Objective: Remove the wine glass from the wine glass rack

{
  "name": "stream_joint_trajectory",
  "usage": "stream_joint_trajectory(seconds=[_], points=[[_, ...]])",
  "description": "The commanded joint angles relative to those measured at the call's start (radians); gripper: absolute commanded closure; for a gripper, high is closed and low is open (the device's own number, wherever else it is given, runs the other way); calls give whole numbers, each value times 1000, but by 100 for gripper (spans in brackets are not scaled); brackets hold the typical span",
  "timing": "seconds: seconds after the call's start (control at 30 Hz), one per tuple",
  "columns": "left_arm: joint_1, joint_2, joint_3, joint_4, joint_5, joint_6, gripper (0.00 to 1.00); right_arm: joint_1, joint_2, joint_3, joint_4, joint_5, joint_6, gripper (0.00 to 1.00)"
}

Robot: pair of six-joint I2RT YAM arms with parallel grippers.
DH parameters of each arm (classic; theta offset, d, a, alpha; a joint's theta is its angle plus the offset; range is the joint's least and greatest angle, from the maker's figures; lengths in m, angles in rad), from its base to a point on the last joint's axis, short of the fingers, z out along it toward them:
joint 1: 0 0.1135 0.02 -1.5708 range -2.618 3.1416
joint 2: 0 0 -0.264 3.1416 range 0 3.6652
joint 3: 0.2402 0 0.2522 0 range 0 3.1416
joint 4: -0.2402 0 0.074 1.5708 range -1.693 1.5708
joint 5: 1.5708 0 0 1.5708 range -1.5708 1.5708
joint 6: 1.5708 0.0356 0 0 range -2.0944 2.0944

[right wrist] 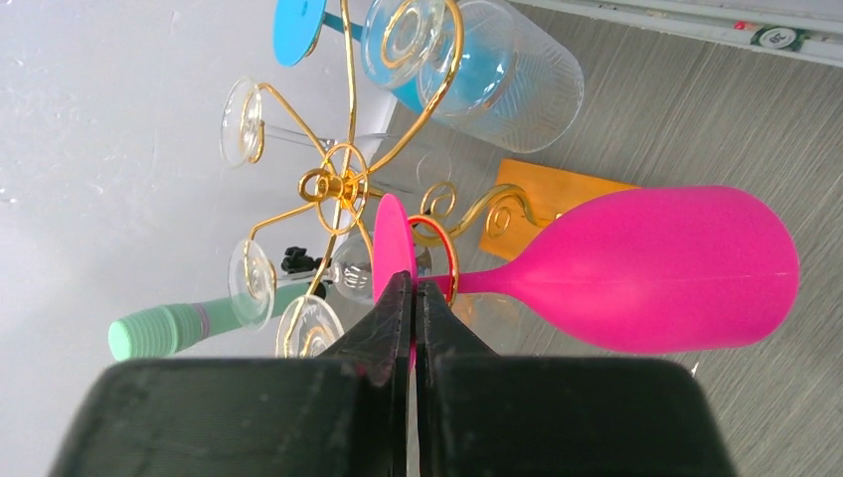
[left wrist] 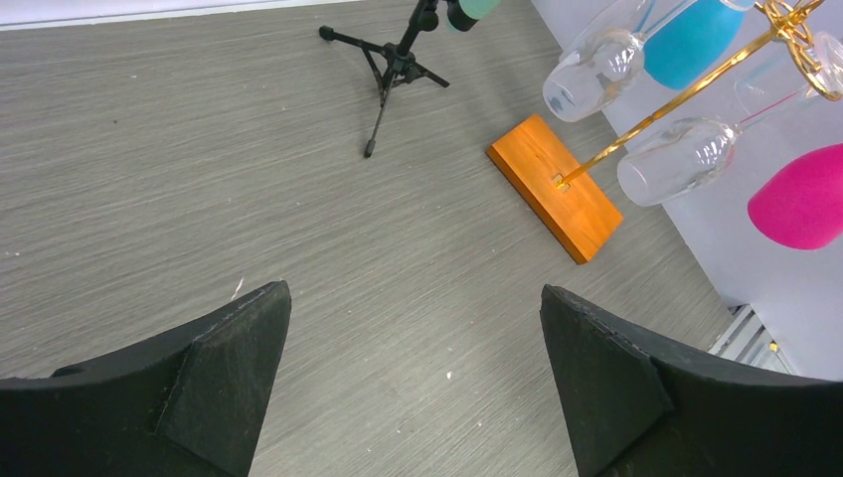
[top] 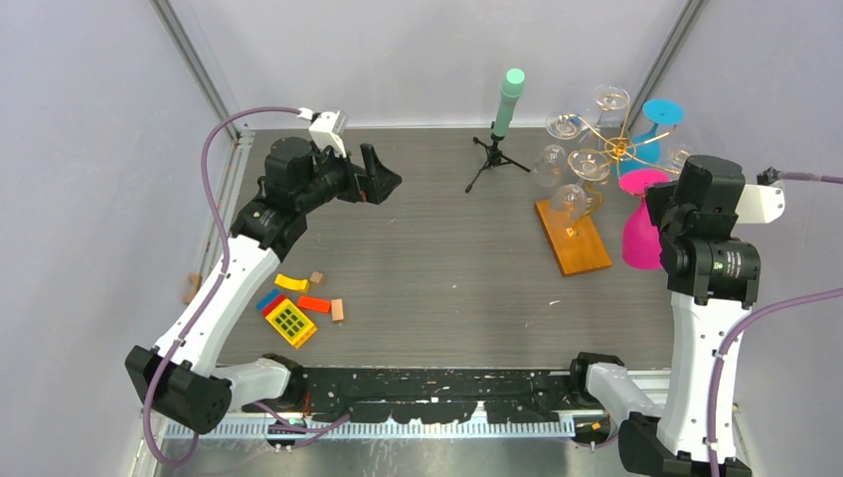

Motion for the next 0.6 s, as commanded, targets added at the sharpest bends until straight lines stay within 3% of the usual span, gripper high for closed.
stream_joint_trajectory(seconds=[0.0, 0.57], points=[[-4, -16, 3, 33, -21, 3, 0, -3, -49, -11, 11, -21, 44, 100], [-6, -28, -4, 31, -28, 4, 0, -4, -110, -165, 210, -108, 143, 100]])
